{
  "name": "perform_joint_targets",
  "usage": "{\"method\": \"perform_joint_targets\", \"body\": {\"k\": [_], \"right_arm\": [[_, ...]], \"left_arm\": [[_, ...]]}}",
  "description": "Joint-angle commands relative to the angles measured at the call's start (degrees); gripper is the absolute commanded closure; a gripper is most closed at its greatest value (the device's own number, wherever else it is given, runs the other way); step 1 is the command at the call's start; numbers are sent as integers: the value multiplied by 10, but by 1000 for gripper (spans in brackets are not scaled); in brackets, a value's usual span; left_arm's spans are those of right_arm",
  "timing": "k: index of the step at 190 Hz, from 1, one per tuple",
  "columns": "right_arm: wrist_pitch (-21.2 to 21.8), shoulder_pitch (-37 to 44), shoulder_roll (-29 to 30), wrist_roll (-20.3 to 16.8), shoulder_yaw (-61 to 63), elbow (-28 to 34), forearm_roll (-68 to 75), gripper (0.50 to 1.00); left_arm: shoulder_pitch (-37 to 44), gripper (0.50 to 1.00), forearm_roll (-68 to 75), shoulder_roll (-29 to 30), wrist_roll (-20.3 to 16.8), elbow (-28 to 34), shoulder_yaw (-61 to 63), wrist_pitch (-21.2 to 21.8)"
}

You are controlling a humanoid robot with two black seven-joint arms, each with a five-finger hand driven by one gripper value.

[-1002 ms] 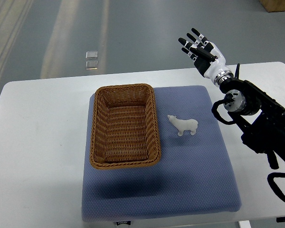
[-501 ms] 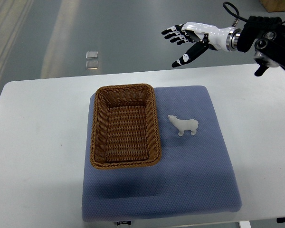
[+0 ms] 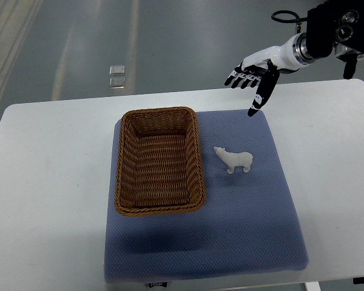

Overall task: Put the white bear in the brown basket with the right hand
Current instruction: 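Move the right hand over the white bear figurine, fingers open, then lower the right hand and close fingers around the white bear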

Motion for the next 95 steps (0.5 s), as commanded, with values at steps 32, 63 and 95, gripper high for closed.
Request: {"method": "perform_joint_targets", "body": {"k": [32, 63, 95], "right_arm": [[-24, -44, 4, 1, -6, 21, 0, 572], [-46, -77, 16, 6, -6, 35, -15, 576], [-68, -99, 26, 6, -6, 35, -27, 581]], "left_arm": [[-2, 500, 0, 0, 0, 0, 0, 0], [-5, 500, 0, 0, 0, 0, 0, 0], [-5, 500, 0, 0, 0, 0, 0, 0]]}}
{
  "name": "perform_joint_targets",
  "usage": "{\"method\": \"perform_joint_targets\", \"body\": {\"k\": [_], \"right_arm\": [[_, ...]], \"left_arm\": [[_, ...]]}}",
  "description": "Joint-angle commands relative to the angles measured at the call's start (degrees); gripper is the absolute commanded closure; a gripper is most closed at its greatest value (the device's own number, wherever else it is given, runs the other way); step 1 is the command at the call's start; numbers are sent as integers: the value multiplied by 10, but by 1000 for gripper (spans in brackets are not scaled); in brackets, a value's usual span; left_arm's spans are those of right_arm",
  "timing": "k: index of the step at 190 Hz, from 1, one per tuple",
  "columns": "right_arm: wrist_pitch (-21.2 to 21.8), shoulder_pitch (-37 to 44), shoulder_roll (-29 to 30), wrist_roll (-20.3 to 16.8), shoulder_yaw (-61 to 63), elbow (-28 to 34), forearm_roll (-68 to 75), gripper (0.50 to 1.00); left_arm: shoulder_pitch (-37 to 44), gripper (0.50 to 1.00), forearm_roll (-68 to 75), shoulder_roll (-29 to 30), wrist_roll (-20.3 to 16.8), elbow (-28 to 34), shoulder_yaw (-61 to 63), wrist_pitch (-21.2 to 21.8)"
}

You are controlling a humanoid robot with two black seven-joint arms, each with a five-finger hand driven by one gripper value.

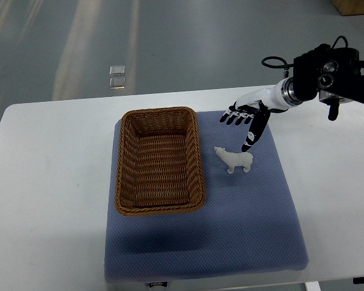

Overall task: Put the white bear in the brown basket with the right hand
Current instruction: 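Lower the right hand and close fingers around the white bear, then lift the white bear with the right hand off the mat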

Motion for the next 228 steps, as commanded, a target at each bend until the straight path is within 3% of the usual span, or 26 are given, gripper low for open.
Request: {"method": "perform_joint_targets", "body": {"k": [1, 52, 127, 148, 161, 170, 179, 228], "right_arm": [[-10, -13, 5, 0, 0, 0, -6, 581], [-36, -56, 14, 8, 6, -2, -35, 603], [-38, -91, 15, 16, 9, -1, -55, 709], [-38, -92, 17, 17, 9, -1, -61, 801], [-46, -97, 23, 21, 9, -2, -67, 887], [-57, -99, 25, 25, 9, -2, -73, 914], [-65, -101, 29, 29, 8, -2, -85, 995], [-64, -88, 16, 32, 16, -3, -103, 1000]], "left_arm": [[0, 500, 0, 0, 0, 0, 0, 0], [0, 500, -1, 0, 1, 1, 0, 0], [0, 500, -1, 0, 0, 3, 0, 0], [0, 500, -1, 0, 1, 3, 0, 1], [0, 500, -1, 0, 0, 3, 0, 1], [0, 500, -1, 0, 1, 3, 0, 1], [0, 500, -1, 0, 1, 3, 0, 1], [0, 500, -1, 0, 0, 4, 0, 1]]}}
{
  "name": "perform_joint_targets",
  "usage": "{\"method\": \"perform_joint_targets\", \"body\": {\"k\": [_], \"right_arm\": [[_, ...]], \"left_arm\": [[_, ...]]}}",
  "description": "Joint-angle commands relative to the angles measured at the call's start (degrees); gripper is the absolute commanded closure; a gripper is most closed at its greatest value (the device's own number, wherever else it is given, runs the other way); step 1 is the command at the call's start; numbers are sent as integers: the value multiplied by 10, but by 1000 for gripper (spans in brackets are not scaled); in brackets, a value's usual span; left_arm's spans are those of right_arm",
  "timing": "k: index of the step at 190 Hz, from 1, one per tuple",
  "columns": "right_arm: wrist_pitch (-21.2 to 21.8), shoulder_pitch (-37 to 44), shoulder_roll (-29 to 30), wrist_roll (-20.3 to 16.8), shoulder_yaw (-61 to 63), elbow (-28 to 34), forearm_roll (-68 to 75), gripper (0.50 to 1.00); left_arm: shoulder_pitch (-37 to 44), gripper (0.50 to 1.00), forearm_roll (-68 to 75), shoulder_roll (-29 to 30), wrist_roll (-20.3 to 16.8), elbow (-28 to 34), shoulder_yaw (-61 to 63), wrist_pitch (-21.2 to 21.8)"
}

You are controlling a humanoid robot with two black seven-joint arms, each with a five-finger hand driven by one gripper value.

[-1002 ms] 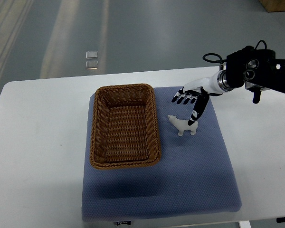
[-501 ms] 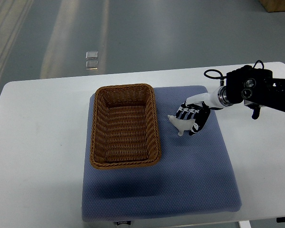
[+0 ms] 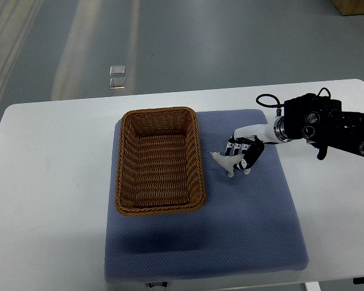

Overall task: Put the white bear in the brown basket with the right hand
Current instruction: 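Lift the white bear with the right hand off the mat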

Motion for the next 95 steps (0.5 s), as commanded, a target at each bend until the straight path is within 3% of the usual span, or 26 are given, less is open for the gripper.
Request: {"method": "perform_joint_targets", "body": {"k": [1, 69, 95], "right_arm": [[2, 15, -11, 0, 7, 0, 3, 1000], [73, 160, -114, 0, 37, 53, 21, 1000], [79, 182, -129, -1, 36, 67, 34, 1000]], "left_arm": [[0, 500, 0, 0, 0, -1, 0, 0], [0, 500, 0, 0, 0, -2, 0, 0], [0, 500, 1, 0, 0, -5, 0, 0]]}}
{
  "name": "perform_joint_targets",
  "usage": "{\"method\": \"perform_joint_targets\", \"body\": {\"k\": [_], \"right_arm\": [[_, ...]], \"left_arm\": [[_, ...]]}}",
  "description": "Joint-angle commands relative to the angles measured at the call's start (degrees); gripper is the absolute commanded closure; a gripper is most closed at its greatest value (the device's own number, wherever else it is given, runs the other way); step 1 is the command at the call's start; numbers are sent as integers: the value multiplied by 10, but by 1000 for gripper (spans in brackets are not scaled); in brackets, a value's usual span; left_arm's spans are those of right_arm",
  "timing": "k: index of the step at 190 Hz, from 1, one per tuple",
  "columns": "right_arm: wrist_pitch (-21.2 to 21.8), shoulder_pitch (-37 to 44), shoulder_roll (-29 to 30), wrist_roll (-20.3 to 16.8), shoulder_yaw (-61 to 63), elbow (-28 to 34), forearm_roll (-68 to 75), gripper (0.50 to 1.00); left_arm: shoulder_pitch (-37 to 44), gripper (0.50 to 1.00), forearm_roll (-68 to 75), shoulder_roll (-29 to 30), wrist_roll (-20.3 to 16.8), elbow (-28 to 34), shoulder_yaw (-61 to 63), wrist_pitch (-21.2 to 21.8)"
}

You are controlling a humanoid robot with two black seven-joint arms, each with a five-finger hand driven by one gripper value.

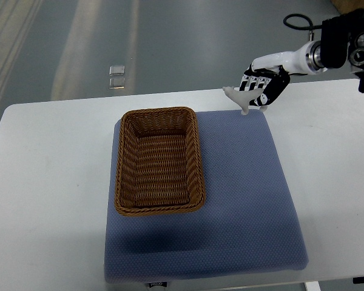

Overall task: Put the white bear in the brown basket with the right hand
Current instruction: 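Lift the white bear with the right hand off the mat, then carry the bear over the brown basket and lower it inside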

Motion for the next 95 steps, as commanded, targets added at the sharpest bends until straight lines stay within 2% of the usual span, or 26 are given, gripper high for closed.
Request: {"method": "perform_joint_targets", "body": {"k": [1, 40, 73, 95], "right_arm": [[4, 13, -10, -1, -1, 12, 8, 1000], [-7, 12, 12, 0, -1, 10, 10, 1000], [-47, 9, 108, 1, -4, -14, 10, 1000], [-82, 0, 200, 1, -10, -75, 8, 1000]], "left_arm": [[0, 500, 1, 0, 0, -2, 0, 0], [0, 500, 1, 0, 0, -2, 1, 0], [0, 500, 1, 0, 0, -3, 1, 0], [-3, 500, 1, 0, 0, -2, 1, 0]]}}
